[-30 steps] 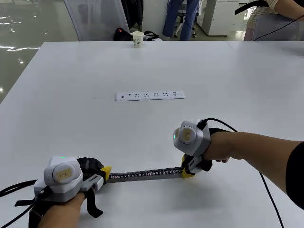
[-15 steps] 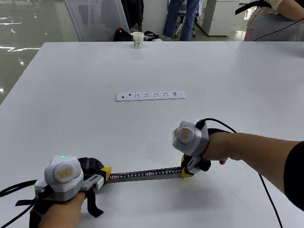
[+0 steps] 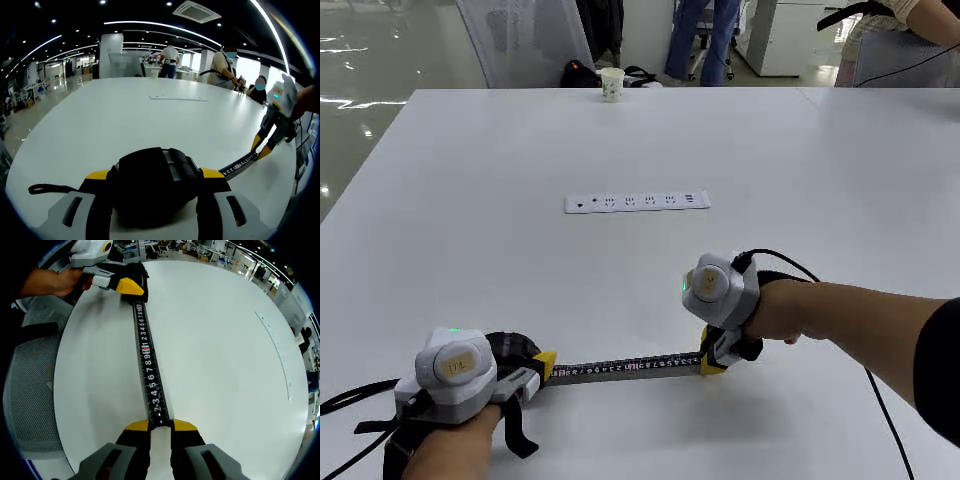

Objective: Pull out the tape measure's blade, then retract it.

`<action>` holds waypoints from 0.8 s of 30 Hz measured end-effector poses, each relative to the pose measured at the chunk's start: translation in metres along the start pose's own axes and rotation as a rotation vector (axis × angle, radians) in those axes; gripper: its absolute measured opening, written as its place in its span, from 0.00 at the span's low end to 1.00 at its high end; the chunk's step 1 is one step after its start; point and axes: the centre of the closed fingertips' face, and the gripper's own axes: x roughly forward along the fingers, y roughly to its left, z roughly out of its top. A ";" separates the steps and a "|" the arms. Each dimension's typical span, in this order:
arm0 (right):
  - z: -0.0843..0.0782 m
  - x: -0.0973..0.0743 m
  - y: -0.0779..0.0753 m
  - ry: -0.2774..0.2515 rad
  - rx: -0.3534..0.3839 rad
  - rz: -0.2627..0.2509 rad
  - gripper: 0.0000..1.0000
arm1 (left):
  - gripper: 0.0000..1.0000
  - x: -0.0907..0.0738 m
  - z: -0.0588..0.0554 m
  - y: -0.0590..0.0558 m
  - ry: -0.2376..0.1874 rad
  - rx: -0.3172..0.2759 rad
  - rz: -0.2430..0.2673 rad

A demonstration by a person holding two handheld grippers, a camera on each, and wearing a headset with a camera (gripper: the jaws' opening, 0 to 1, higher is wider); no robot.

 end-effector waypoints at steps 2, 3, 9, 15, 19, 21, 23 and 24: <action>0.001 0.000 0.000 0.003 -0.002 -0.002 0.12 | 0.64 0.000 0.000 0.000 0.002 -0.001 0.000; 0.001 0.000 0.001 0.004 -0.003 -0.002 0.12 | 0.64 0.000 0.000 0.000 0.002 -0.001 0.000; 0.001 0.000 0.001 -0.002 -0.044 0.005 0.11 | 0.64 0.000 0.000 0.000 0.003 -0.001 0.000; 0.003 0.000 0.001 -0.003 -0.030 0.004 0.11 | 0.64 0.000 0.001 0.000 0.005 -0.002 0.000; 0.004 0.001 0.000 0.001 -0.023 0.003 0.11 | 0.64 0.000 0.001 0.000 0.006 -0.002 0.000; 0.004 0.001 0.001 0.001 -0.018 0.002 0.11 | 0.64 0.000 0.001 0.000 0.006 -0.002 0.000; 0.005 0.001 0.001 0.001 -0.013 0.001 0.11 | 0.64 0.000 0.001 0.000 0.007 -0.002 -0.001; 0.005 0.001 0.001 0.001 -0.011 0.000 0.11 | 0.64 0.000 0.001 0.000 0.007 -0.002 -0.001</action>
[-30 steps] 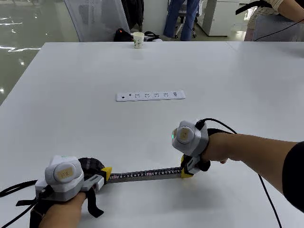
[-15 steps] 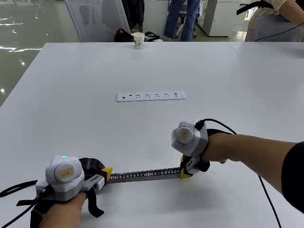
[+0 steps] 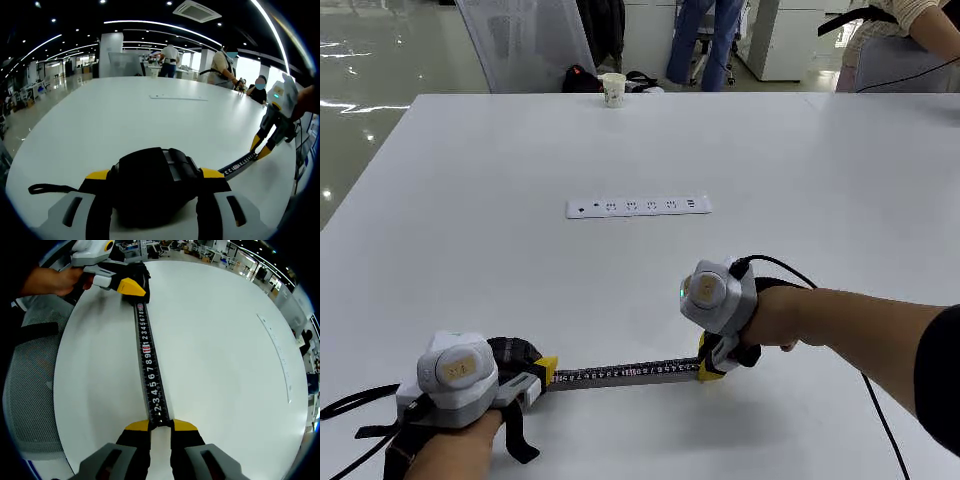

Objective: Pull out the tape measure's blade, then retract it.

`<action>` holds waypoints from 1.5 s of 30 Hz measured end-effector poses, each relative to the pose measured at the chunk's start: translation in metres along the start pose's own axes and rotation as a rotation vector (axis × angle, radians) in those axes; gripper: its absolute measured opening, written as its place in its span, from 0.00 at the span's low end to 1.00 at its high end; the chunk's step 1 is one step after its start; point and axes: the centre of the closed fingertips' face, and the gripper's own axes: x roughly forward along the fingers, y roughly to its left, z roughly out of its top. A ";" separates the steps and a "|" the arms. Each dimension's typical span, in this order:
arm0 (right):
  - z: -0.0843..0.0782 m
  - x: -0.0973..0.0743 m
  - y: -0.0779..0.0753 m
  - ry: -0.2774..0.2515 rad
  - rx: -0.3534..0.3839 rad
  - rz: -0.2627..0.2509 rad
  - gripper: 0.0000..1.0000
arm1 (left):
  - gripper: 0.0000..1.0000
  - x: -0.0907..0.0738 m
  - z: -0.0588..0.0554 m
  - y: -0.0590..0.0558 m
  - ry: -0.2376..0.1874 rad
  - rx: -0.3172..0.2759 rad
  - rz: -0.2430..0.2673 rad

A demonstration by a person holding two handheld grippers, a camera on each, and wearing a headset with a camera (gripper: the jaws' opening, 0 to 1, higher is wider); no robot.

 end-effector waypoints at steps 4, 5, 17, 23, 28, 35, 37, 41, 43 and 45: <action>0.001 -0.001 0.001 -0.001 0.007 0.000 0.11 | 0.64 0.001 0.000 0.001 0.001 0.000 0.000; 0.001 0.000 0.001 -0.002 0.010 -0.001 0.11 | 0.64 0.001 0.000 0.001 0.001 0.000 0.000; 0.003 0.001 0.001 0.004 0.019 -0.002 0.11 | 0.64 0.000 0.000 0.000 0.000 0.000 0.000; 0.005 0.002 0.001 0.006 0.014 -0.005 0.11 | 0.64 0.000 0.000 0.000 0.001 0.000 0.000; 0.006 0.002 0.001 0.006 0.009 -0.005 0.11 | 0.64 -0.001 -0.001 0.000 0.002 0.000 0.000; 0.008 0.002 0.001 0.000 0.000 -0.008 0.11 | 0.64 0.000 -0.001 0.000 0.002 0.000 0.000; 0.008 0.002 0.002 -0.001 0.001 -0.008 0.11 | 0.64 0.000 -0.001 0.000 0.002 0.000 0.000; 0.009 0.002 0.003 -0.006 0.003 -0.011 0.11 | 0.64 -0.001 -0.001 0.000 0.003 -0.001 -0.003; 0.010 0.002 0.002 -0.008 0.007 -0.012 0.11 | 0.64 0.000 -0.001 0.000 0.005 -0.001 -0.003; 0.010 0.003 0.002 -0.011 0.011 -0.013 0.11 | 0.64 0.000 -0.001 0.000 0.006 0.000 -0.003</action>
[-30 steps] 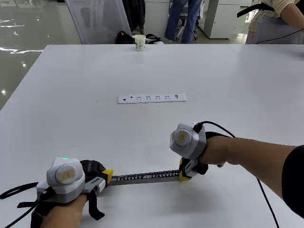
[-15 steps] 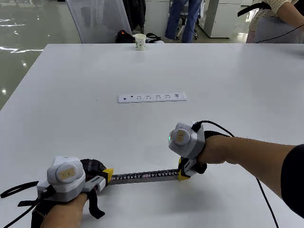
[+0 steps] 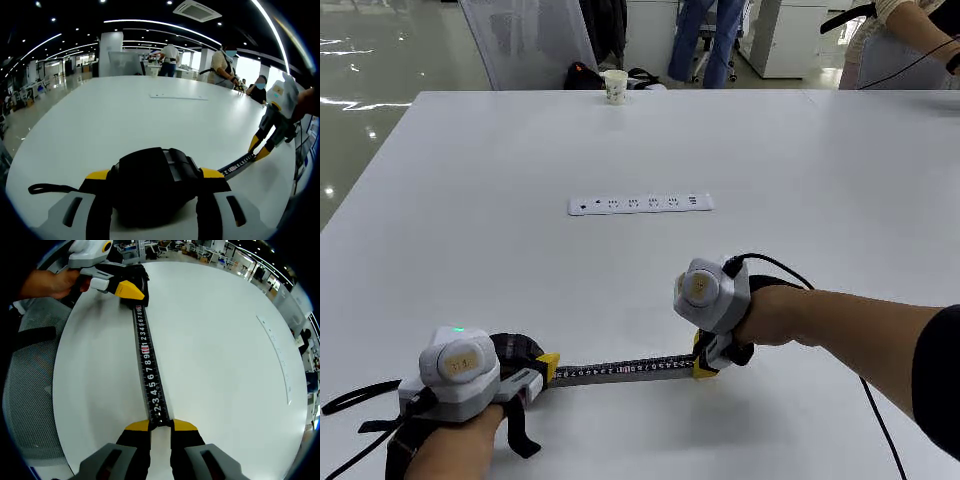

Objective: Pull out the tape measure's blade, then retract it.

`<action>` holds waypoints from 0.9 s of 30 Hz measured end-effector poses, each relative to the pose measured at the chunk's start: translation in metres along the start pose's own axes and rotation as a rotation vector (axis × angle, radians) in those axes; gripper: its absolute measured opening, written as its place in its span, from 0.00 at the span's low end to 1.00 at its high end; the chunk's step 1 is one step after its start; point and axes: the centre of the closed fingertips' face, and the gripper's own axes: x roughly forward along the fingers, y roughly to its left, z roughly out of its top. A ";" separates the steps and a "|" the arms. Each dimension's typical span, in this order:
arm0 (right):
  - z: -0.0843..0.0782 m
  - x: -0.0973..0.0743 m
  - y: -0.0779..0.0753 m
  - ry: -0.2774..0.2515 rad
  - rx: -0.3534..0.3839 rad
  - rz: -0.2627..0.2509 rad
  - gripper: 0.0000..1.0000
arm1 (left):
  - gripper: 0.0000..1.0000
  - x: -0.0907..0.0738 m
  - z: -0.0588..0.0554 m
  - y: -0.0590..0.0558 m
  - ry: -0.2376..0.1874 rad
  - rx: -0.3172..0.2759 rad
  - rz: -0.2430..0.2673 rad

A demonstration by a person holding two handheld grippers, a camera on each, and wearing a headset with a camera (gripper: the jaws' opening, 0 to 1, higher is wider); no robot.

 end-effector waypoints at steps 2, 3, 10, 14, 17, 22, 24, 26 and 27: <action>0.001 0.000 0.000 -0.002 0.002 -0.001 0.11 | 0.64 0.000 0.000 0.000 0.001 0.000 0.000; 0.001 0.000 0.000 -0.003 0.003 -0.001 0.11 | 0.64 0.000 0.000 0.000 0.001 0.000 0.000; 0.003 0.001 0.000 0.004 -0.011 -0.004 0.11 | 0.63 0.000 0.000 0.000 0.002 0.000 -0.001; 0.004 0.001 0.000 0.007 -0.014 -0.002 0.11 | 0.63 0.000 0.000 0.000 0.002 0.000 -0.001; 0.004 0.002 -0.001 0.002 -0.006 0.001 0.11 | 0.63 0.000 0.000 -0.001 0.004 -0.001 -0.002; 0.006 0.002 0.000 0.002 -0.004 0.000 0.11 | 0.63 0.000 0.000 0.000 0.005 -0.001 -0.002; 0.006 0.002 0.000 0.001 -0.002 0.000 0.11 | 0.63 0.000 0.000 0.000 0.005 -0.001 -0.002; 0.007 0.003 0.000 0.001 -0.002 0.000 0.11 | 0.63 0.000 0.000 0.000 0.006 -0.002 -0.002; 0.008 0.002 0.001 0.001 -0.002 -0.001 0.11 | 0.63 0.000 0.000 0.000 0.005 -0.001 -0.002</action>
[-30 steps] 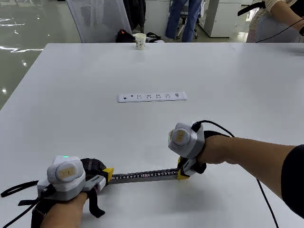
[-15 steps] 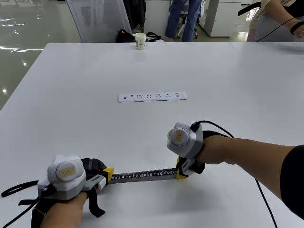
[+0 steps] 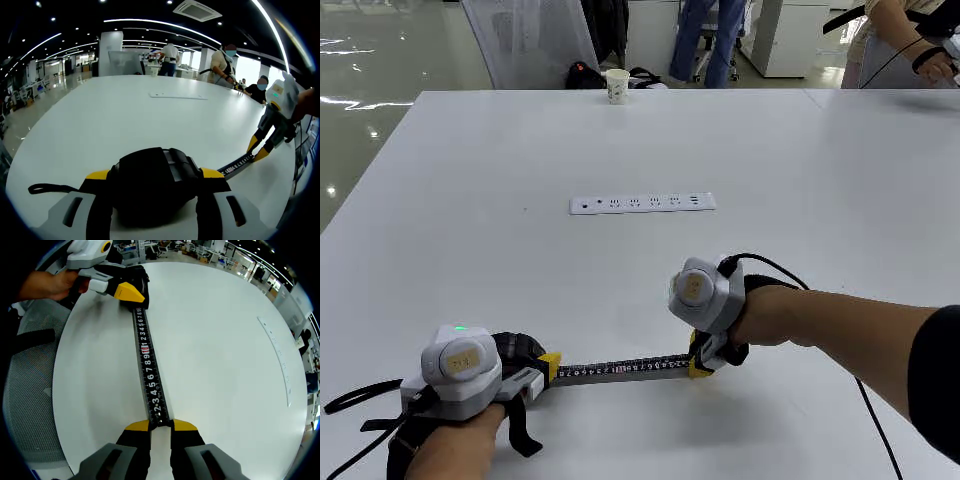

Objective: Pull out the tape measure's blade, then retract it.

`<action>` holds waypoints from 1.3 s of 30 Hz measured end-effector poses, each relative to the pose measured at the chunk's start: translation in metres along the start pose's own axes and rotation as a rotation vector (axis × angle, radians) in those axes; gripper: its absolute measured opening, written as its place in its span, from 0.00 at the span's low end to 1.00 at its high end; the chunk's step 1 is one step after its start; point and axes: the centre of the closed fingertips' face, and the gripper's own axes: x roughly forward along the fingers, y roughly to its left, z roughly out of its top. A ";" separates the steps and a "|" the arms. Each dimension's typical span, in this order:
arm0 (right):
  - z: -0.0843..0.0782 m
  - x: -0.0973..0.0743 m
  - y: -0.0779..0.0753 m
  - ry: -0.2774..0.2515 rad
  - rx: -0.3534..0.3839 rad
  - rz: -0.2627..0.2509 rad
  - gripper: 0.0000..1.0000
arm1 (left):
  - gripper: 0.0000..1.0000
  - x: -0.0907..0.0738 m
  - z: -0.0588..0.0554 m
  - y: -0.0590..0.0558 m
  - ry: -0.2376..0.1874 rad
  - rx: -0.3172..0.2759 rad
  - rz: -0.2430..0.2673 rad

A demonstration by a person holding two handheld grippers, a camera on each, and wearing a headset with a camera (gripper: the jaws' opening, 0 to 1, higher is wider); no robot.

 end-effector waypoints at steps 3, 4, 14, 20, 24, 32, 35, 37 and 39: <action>0.000 0.000 0.000 -0.001 -0.002 -0.001 0.11 | 0.63 0.000 0.000 0.000 0.002 -0.001 0.000; 0.001 0.001 0.000 -0.002 -0.003 -0.001 0.11 | 0.63 0.000 0.000 0.000 0.001 0.000 0.000; 0.003 0.001 0.001 -0.007 -0.013 0.001 0.11 | 0.63 0.001 -0.001 0.000 0.003 -0.002 0.000; 0.005 0.002 0.002 -0.013 -0.048 0.005 0.11 | 0.63 0.001 -0.001 0.000 0.004 -0.002 0.000; 0.007 0.002 0.002 -0.016 -0.063 0.007 0.12 | 0.64 0.000 0.000 0.000 0.005 -0.003 0.000; 0.009 0.003 0.003 -0.020 -0.081 0.007 0.12 | 0.64 0.001 0.000 0.000 0.006 -0.004 0.000; 0.011 0.003 0.003 -0.021 -0.065 0.004 0.12 | 0.64 0.001 0.000 0.000 0.007 -0.004 0.000; 0.012 0.004 0.003 -0.023 -0.068 0.004 0.12 | 0.64 0.001 0.000 0.000 0.007 -0.004 0.000; 0.012 0.004 0.004 -0.024 -0.073 0.004 0.12 | 0.64 0.002 0.000 0.000 0.007 -0.005 0.000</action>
